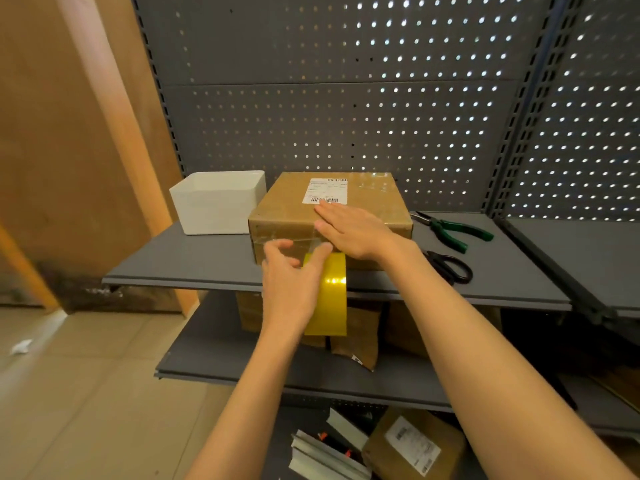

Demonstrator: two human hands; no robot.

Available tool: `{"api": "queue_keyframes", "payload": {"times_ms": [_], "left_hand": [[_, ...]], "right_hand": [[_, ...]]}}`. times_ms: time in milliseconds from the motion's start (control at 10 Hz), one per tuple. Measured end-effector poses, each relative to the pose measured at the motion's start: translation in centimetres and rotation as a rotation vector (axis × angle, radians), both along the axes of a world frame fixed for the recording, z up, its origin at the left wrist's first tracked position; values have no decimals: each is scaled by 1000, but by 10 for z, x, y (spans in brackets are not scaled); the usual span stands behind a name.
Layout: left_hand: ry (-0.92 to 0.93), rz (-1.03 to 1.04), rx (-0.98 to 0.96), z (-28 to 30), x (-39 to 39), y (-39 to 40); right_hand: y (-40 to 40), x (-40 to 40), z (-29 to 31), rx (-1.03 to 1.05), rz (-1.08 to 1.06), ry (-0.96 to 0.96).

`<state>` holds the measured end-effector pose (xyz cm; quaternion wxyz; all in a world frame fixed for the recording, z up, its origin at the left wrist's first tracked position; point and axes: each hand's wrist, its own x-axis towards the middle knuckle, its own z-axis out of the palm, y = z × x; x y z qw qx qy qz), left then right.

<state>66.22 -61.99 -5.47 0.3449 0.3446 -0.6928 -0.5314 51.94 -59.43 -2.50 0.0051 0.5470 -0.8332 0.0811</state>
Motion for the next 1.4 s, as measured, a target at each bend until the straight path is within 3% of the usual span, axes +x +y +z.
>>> {"api": "queue_keyframes", "payload": {"times_ms": [200,1000,1100,1200,1300,1400], "left_hand": [[-269,7,-222,16,-23,-12],[-252,103,-142,21,-36,-19],[-245,103,-142,22,-36,-18],[-256,112,-161,21,-38,-17],[-277,110,-167,21,-39,-18],[-284,104,-170,21,-38,-19]], "right_hand": [[0,-1,3,13,-27,-117],[2,-2,-5,-109,-8,-134],[13,-1,-6,-366,15,-345],[36,-2,-10,-791,-90,-481],[66,-16,-22,-905,-334,-289],[89,-27,-37,-834,-497,-163]]}}
